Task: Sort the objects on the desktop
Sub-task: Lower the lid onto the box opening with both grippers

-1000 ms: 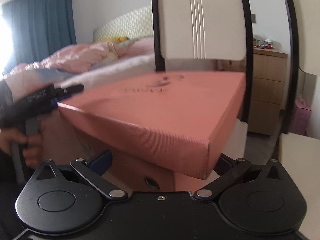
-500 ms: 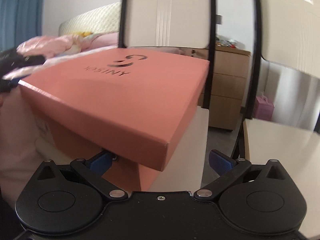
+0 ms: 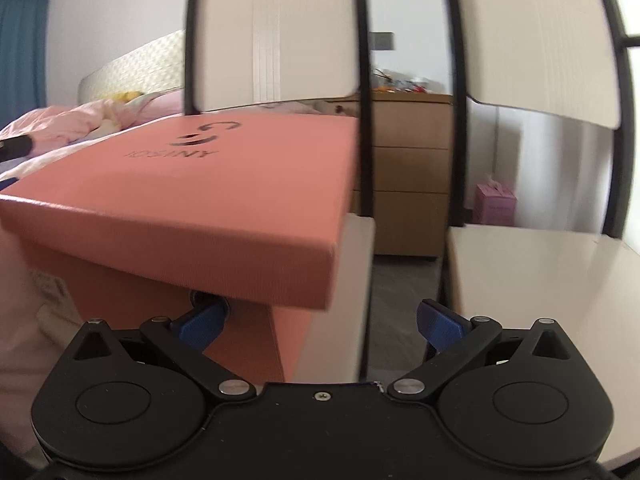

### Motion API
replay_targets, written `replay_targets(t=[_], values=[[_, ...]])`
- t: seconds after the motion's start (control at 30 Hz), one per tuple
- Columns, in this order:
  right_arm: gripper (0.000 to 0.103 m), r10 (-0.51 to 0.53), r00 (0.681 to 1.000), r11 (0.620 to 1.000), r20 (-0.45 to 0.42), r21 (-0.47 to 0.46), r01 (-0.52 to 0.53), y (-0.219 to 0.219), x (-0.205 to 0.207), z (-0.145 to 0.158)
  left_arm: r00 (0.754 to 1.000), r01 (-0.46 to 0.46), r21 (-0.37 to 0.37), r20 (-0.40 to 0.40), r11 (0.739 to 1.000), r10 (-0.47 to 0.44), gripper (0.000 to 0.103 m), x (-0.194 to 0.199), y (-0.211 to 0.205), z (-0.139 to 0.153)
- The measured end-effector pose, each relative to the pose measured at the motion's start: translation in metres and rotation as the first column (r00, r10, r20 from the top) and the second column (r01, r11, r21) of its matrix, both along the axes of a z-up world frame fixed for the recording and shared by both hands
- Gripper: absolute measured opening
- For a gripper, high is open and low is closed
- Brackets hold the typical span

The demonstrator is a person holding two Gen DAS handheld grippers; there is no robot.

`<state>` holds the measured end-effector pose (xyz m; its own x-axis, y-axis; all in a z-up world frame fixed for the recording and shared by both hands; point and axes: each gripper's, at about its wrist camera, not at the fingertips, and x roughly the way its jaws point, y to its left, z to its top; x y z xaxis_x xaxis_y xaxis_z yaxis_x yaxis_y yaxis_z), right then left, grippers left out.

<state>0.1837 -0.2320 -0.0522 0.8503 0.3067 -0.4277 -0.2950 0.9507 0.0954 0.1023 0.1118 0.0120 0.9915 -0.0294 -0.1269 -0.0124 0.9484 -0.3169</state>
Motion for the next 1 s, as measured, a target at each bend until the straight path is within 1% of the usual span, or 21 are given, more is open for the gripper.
replay_targets(t=[0.07,0.13,0.2,0.27,0.3,0.4,0.47,0.53,0.67,0.7,0.8,0.87,0.93,1.0], values=[[0.102,-0.034,0.999,0.999,-0.020,-0.018,0.034,-0.010,0.003,-0.003,1.000,0.007,0.001,0.011,1.000,-0.007,0.097,0.003,0.000,0.003],[0.102,-0.003,0.998,1.000,-0.057,0.020,0.004,-0.023,0.005,-0.005,1.000,0.016,0.007,0.017,1.000,-0.016,0.098,0.003,-0.001,0.004],[0.102,0.048,0.997,0.997,-0.062,0.061,-0.044,-0.035,-0.002,-0.001,1.000,0.026,0.015,0.012,1.000,-0.026,0.099,0.003,-0.004,0.004],[0.102,0.115,0.993,0.988,-0.032,0.104,-0.111,-0.043,-0.012,0.005,0.999,0.034,0.022,0.006,0.999,-0.035,0.099,0.004,-0.007,0.005],[0.102,0.144,0.990,0.981,-0.004,0.130,-0.142,-0.047,-0.019,0.009,0.999,0.039,0.026,0.003,0.999,-0.039,0.099,0.004,-0.009,0.005],[0.102,0.175,0.981,0.950,0.083,0.247,-0.190,-0.060,-0.032,0.019,0.999,0.052,0.037,-0.006,0.998,-0.052,0.100,0.005,-0.013,0.005],[0.102,0.144,0.986,0.931,0.087,0.325,-0.165,-0.065,-0.029,0.022,0.998,0.061,0.045,-0.012,0.997,-0.061,0.100,0.005,-0.017,0.005],[0.101,0.125,0.991,0.910,0.053,0.392,-0.135,-0.066,-0.019,0.021,0.998,0.068,0.051,-0.022,0.996,-0.066,0.100,0.009,-0.017,0.004],[0.090,0.092,0.996,0.861,-0.017,0.503,-0.071,-0.065,0.002,0.012,0.996,0.084,0.074,-0.040,0.994,-0.082,0.100,0.012,-0.021,0.002],[0.085,0.096,0.995,0.850,-0.029,0.522,-0.066,-0.064,0.006,0.010,0.995,0.093,0.085,-0.043,0.992,-0.090,0.100,0.013,-0.023,0.002],[0.075,0.110,0.992,0.815,-0.065,0.577,-0.053,-0.061,0.016,0.004,0.992,0.122,0.115,-0.052,0.986,-0.116,0.100,0.014,-0.028,0.002],[0.070,0.121,0.991,0.806,-0.061,0.589,-0.062,-0.057,0.019,0.004,0.989,0.140,0.126,-0.073,0.982,-0.132,0.100,0.018,-0.030,0.000],[0.070,0.109,0.992,0.810,-0.058,0.584,-0.054,-0.054,0.017,0.005,0.985,0.154,0.133,-0.095,0.979,-0.142,0.097,0.022,-0.031,-0.002],[0.070,0.105,0.993,0.818,-0.049,0.573,-0.058,-0.048,0.016,0.008,0.985,0.158,0.134,-0.097,0.978,-0.146,0.096,0.023,-0.031,-0.002]])
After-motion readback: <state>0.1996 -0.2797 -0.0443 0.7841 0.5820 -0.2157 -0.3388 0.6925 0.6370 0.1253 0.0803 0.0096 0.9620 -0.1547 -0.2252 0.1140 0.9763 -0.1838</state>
